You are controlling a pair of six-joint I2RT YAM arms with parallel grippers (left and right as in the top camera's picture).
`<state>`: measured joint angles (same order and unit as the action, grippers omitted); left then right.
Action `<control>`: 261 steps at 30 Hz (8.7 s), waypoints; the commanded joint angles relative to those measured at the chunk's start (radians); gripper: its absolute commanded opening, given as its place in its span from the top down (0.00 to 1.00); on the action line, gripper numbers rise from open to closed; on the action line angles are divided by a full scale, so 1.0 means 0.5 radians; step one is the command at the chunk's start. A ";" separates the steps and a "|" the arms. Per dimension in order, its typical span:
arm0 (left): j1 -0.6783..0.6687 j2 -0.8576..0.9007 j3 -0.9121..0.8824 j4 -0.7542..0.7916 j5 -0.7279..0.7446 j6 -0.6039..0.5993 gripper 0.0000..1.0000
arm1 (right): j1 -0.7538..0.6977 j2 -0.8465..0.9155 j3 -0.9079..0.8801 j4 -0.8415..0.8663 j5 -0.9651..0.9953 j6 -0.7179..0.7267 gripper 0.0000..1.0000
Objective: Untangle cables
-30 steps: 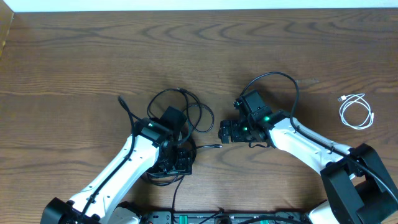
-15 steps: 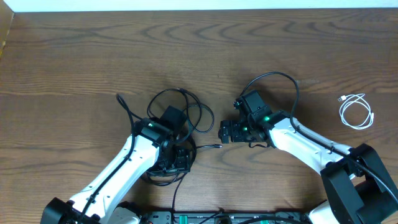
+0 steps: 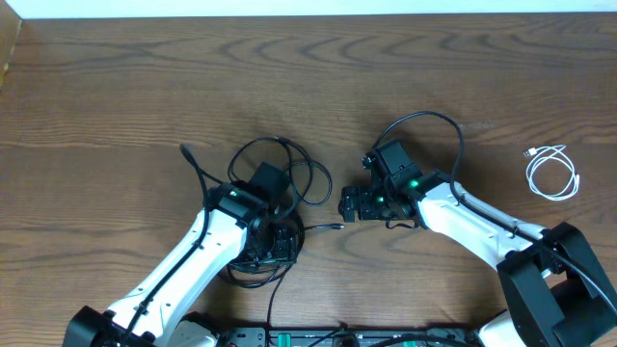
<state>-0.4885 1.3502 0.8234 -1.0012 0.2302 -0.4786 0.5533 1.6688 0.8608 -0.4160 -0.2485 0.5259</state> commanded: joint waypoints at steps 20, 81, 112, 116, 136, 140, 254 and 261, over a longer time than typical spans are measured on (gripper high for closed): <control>-0.393 0.004 -0.028 0.205 -0.213 -0.027 0.35 | -0.004 0.029 -0.025 -0.022 -0.038 -0.007 0.01; -0.312 -0.738 -0.147 0.374 -0.481 0.633 0.92 | 0.511 0.038 -0.026 0.692 0.121 0.130 0.30; -0.312 -1.569 -0.169 0.050 -1.839 -0.784 0.92 | 0.573 0.038 -0.026 0.445 0.514 0.443 0.42; -0.311 -1.565 -0.192 0.021 -1.916 -0.821 0.93 | 0.572 0.038 -0.026 0.507 0.551 0.441 0.40; 0.031 -1.157 -0.399 0.029 -1.530 -0.842 0.92 | 0.572 0.072 -0.026 0.715 0.782 0.435 0.32; 0.058 -0.937 -0.402 0.125 -1.416 -0.842 0.92 | 0.573 0.212 -0.026 0.893 0.826 0.436 0.32; -1.320 -1.219 0.012 0.615 -0.774 1.153 0.93 | -0.340 -0.150 -0.035 -0.262 -1.581 -0.472 0.53; -1.320 -1.562 0.012 0.613 -1.097 1.150 0.93 | -0.336 -0.150 -0.036 -0.221 -1.641 -0.471 0.55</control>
<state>-1.1519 0.5987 0.8101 -0.6991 -0.2230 0.0689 0.3870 1.5902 0.8421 -0.5262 -1.0080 0.3088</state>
